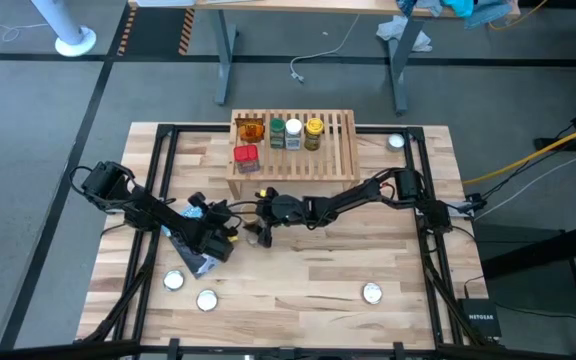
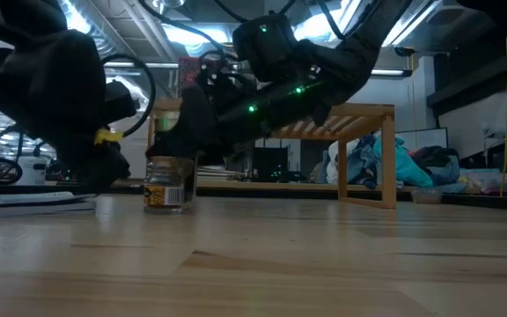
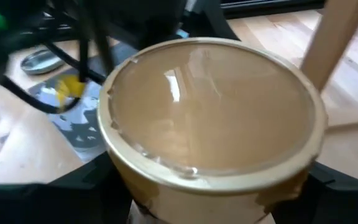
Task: Shelf spices
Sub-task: Put the brown seasoning bottle on the shelf
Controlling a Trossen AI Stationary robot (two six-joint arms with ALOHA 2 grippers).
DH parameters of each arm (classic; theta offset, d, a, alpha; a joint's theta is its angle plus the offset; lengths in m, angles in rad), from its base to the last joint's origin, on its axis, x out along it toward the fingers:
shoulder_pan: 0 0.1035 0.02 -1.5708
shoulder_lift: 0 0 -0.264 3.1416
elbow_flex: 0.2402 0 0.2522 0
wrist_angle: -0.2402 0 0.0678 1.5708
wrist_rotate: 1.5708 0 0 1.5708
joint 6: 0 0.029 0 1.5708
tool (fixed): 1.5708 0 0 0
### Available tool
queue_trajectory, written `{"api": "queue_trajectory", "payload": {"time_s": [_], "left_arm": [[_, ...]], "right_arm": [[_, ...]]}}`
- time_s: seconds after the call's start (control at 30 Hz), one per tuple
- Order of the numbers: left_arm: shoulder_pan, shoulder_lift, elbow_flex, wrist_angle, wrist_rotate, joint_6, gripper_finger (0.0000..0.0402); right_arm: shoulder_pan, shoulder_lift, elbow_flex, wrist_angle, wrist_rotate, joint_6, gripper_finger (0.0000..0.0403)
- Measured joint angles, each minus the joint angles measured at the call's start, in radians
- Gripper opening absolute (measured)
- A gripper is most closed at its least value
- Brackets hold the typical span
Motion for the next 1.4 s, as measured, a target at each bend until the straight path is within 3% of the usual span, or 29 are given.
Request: {"api": "queue_trajectory", "payload": {"time_s": [0.2, 1.07, 1.4], "left_arm": [[-0.007, 0.0, 0.0, -0.052, 0.0, -0.065, 0.0], [-0.055, 0.0, 0.0, -0.212, 0.002, -0.201, 0.0], [-0.087, 0.0, 0.0, -0.315, 0.003, -0.338, 0.0]], "right_arm": [[0.0, 0.0, 0.072, -0.082, -0.038, -0.007, 0.0283], [0.052, 0.0, 0.358, -0.468, -0.029, -0.119, 0.0283], [0.052, 0.0, 0.541, -0.738, 0.006, -0.197, 0.0283]]}}
